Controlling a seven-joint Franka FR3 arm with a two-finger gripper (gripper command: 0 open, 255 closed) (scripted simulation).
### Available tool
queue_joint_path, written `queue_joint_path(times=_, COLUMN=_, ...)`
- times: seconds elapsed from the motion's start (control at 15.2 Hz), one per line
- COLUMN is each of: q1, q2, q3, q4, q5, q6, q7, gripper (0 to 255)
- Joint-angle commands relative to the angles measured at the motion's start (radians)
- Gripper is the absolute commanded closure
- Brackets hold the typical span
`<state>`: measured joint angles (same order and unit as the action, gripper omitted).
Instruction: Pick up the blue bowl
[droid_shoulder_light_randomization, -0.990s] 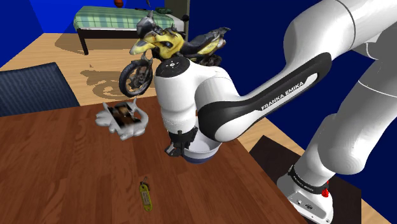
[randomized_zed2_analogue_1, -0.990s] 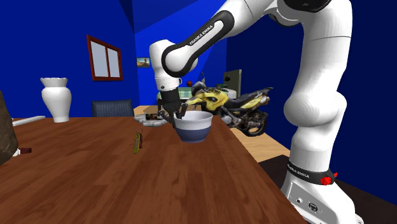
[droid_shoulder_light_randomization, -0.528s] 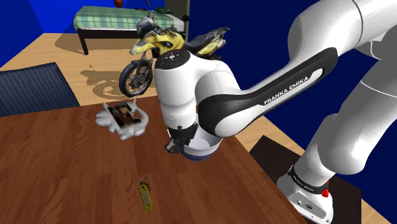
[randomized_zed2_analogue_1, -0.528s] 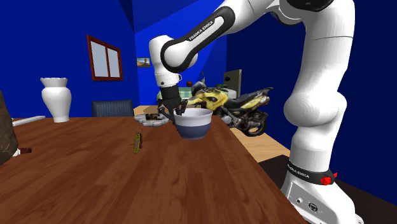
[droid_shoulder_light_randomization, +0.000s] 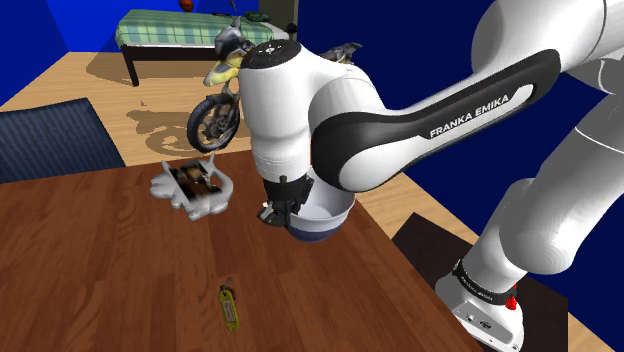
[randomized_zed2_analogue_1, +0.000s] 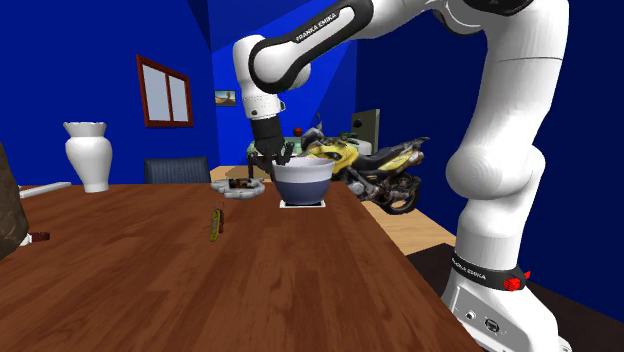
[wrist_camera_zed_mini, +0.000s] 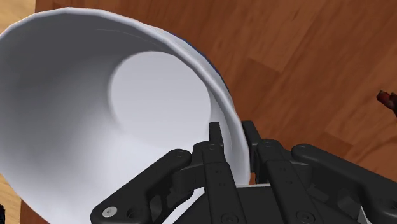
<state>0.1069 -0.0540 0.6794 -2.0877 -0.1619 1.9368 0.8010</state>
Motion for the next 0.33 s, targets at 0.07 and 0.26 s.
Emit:
queue_joint_path(times=0.07, q1=0.0, q2=-0.016, q3=-0.002, q4=0.025, q5=0.012, q6=-0.035, q7=-0.013, gripper=255)
queue_joint_path(times=0.26, q1=0.0, q2=-0.021, q3=-0.003, q4=0.036, q5=0.016, q6=-0.05, q7=-0.018, gripper=255)
